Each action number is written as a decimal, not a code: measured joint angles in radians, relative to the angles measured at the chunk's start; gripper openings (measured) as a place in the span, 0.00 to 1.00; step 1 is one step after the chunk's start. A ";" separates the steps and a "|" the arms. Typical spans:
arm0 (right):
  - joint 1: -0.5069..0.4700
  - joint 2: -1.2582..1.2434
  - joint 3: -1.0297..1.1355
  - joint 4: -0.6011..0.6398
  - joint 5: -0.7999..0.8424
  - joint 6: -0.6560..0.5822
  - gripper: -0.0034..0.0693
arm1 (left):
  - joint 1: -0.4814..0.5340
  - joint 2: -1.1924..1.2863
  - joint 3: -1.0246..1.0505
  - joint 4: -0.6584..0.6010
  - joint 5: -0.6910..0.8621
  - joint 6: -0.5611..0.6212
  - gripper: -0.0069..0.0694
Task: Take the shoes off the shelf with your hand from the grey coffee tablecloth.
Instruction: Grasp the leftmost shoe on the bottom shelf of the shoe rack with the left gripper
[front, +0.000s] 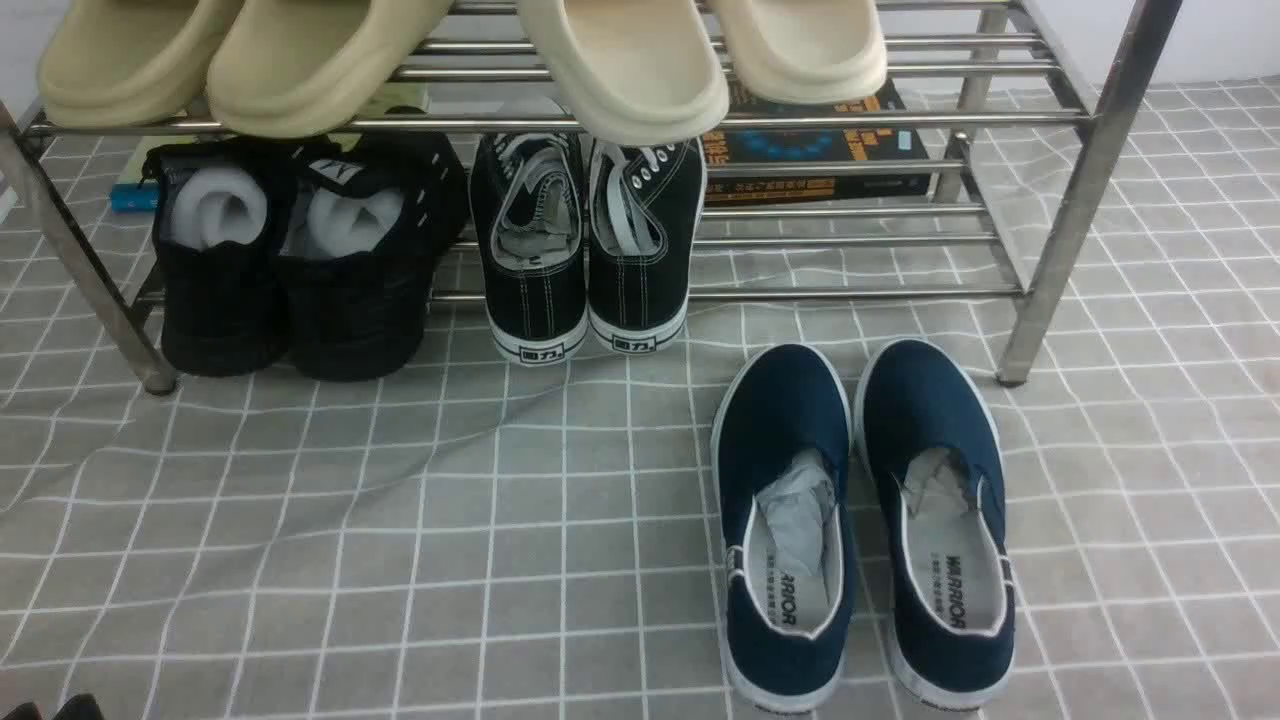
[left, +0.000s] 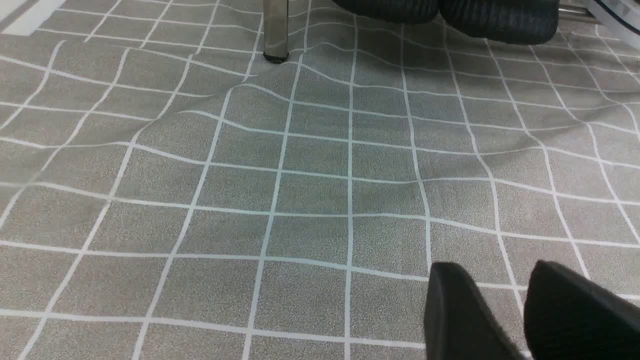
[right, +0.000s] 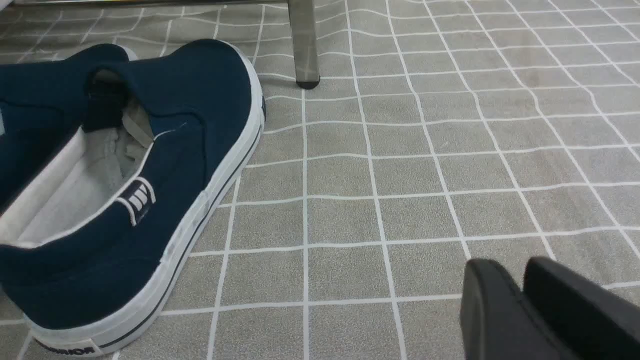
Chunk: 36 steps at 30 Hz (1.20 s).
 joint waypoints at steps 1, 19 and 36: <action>0.000 0.000 0.000 0.000 0.000 0.000 0.21 | 0.000 0.000 0.000 0.000 0.000 0.000 0.41; 0.000 0.000 0.000 -0.001 0.000 0.004 0.25 | 0.000 0.000 0.002 -0.190 -0.030 -0.239 0.41; 0.000 0.000 0.000 -0.001 0.000 0.005 0.28 | -0.001 0.071 -0.209 -0.361 0.000 -0.609 0.11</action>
